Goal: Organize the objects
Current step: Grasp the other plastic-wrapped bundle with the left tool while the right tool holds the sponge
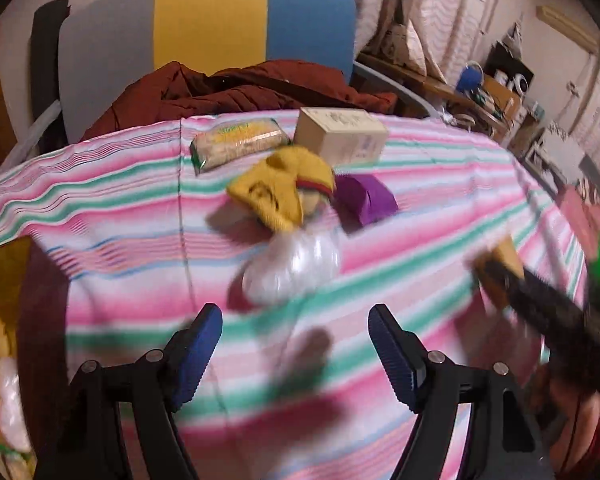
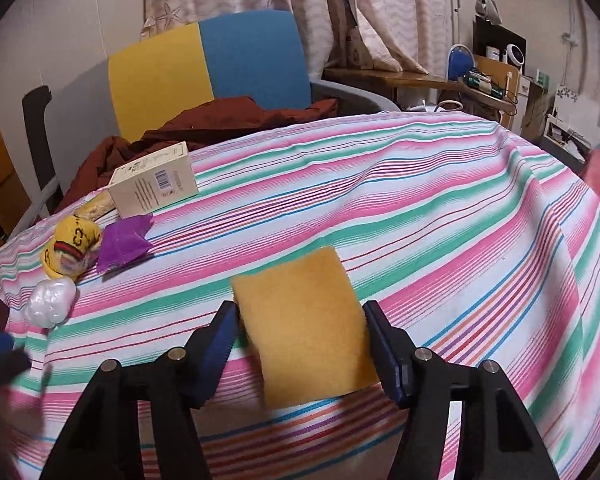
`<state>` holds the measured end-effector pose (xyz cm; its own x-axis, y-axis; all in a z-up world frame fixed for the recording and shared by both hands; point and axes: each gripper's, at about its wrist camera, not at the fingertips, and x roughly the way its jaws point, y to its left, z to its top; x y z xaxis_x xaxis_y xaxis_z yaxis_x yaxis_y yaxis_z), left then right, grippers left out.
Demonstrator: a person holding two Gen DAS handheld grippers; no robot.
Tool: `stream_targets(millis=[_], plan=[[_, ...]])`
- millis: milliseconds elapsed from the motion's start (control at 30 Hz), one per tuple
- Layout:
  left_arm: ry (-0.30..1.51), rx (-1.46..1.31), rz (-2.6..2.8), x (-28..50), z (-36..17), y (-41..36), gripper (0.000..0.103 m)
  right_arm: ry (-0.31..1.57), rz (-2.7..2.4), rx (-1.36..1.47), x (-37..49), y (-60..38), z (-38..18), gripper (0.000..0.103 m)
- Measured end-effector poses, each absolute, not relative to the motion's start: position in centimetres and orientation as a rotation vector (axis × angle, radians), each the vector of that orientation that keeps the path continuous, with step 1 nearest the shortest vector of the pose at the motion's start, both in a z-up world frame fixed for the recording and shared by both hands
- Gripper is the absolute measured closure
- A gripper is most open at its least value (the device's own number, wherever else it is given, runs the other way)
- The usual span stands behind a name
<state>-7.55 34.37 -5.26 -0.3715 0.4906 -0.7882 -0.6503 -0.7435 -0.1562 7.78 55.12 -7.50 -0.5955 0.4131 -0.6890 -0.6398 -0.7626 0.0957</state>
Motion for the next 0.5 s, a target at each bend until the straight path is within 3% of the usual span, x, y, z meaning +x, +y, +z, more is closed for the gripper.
stream_targets(millis=[133, 300, 367, 433, 500], plan=[[0.19, -1.167, 2.151, -9.1, -6.0, 35.9, 0.024, 0.441, 2.322, -0.88, 7.8, 55.1, -7.7, 0.039], [0.302, -1.068, 2.228, -8.8, -7.7, 37.5, 0.024, 0.396, 2.304, -0.879, 7.4, 54.9, -7.9, 0.039], [0.31, -1.078, 2.214, -9.0, -8.4, 37.6, 0.027, 0.393, 2.304, -0.874, 7.4, 54.9, -7.9, 0.039], [0.257, -1.079, 2.221, -9.4, -8.4, 37.1, 0.038, 0.399, 2.306, -0.87, 7.5, 55.0, -7.9, 0.039], [0.226, -1.07, 2.245, -9.5, -8.3, 36.5, 0.04, 0.401, 2.306, -0.867, 7.5, 55.0, -7.9, 0.039]])
